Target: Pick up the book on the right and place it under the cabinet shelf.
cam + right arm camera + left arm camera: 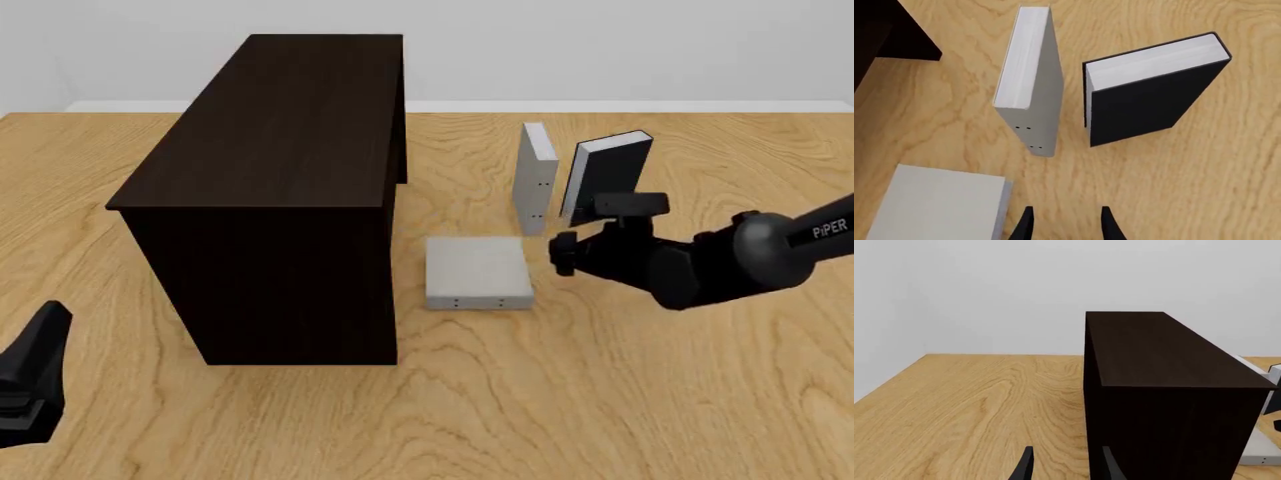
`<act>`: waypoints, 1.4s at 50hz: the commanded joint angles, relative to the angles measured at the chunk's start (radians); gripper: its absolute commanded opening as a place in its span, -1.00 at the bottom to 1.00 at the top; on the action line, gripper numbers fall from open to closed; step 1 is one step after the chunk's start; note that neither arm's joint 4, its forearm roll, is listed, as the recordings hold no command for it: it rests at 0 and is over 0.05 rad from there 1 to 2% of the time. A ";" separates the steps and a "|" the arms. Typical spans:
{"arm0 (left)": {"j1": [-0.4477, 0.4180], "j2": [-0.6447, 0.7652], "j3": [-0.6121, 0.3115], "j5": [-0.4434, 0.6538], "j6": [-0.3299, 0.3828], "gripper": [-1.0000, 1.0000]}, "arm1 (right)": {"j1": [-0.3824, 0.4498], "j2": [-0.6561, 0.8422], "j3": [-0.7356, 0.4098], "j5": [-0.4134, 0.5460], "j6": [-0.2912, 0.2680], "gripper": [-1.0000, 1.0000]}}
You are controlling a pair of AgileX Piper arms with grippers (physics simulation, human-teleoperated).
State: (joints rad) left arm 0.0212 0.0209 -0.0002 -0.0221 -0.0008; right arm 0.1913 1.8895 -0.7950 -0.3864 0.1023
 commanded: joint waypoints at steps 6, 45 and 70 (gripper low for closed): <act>-0.016 0.009 0.000 -0.002 0.000 1.00 | 0.008 0.060 -0.048 0.053 0.038 1.00; -0.016 0.006 0.000 0.001 0.000 1.00 | 0.189 0.144 -0.155 0.073 0.095 1.00; -0.019 0.000 0.000 0.006 0.001 1.00 | 0.273 0.171 -0.236 0.104 0.106 1.00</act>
State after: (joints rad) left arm 0.0194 0.0112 -0.0002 -0.0134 0.0000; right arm 0.3859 2.0242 -0.9715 -0.2726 -0.0311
